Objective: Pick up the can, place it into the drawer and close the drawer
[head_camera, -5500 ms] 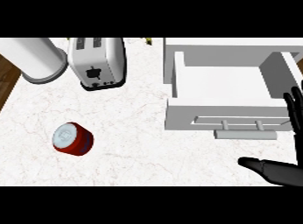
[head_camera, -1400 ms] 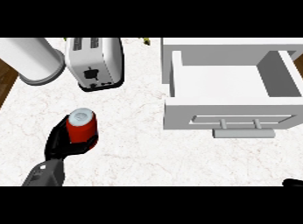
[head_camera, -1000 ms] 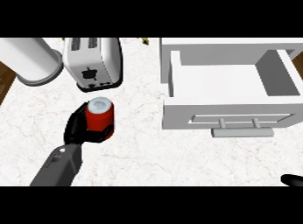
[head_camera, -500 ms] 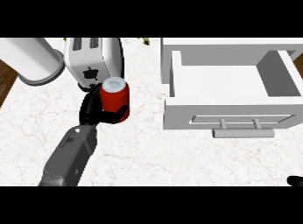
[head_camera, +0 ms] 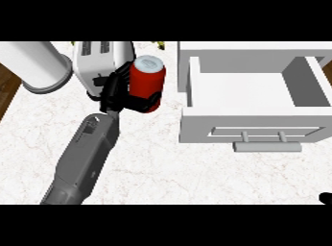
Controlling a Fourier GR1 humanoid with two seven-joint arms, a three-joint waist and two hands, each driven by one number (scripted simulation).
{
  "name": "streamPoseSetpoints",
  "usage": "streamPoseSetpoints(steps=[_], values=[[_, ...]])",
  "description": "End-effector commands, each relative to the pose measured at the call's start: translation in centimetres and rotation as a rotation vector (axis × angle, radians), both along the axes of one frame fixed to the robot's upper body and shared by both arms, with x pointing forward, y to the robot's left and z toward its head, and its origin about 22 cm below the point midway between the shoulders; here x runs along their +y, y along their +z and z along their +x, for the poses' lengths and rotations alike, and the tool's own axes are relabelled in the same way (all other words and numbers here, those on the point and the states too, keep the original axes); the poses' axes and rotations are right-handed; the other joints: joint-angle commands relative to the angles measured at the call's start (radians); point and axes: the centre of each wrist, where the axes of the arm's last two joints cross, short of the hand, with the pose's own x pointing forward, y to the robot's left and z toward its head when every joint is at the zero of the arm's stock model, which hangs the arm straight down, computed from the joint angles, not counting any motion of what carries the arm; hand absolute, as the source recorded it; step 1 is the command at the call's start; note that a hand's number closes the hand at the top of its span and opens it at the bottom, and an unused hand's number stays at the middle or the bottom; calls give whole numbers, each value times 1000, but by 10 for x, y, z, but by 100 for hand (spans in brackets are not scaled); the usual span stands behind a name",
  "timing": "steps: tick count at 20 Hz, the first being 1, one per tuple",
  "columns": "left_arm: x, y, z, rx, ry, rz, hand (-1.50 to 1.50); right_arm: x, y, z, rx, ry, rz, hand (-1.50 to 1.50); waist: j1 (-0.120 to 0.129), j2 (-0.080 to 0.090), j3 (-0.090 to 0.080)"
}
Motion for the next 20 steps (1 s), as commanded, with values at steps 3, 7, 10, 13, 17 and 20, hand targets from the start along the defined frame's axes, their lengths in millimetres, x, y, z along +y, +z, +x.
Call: streamPoseSetpoints(steps=[3, 7, 10, 13, 17, 20], values=[[-34, 81, 9, -21, -63, -15, 150, -1, -1, 8, 2, -21, 0, -150, 7, -1, 0], [-52, 119, 17, -25, -60, -2, 150, -4, 10, -9, -6, 6, 14, -150, -8, 2, 0], [-71, 156, 5, -70, -67, 14, 150, -3, 16, 3, 22, -17, -2, -150, 2, -1, 0], [-95, 170, 12, -49, -53, 63, 150, 1, 10, 6, 2, -5, -8, -150, -12, 4, 0], [-113, 198, 25, -66, -62, 65, 150, 12, 13, -3, -4, 10, -10, -150, -25, 8, 0], [-137, 212, 18, -42, -66, 85, 150, -1, -1, 11, 3, 13, -1, -150, -28, 8, 1]])
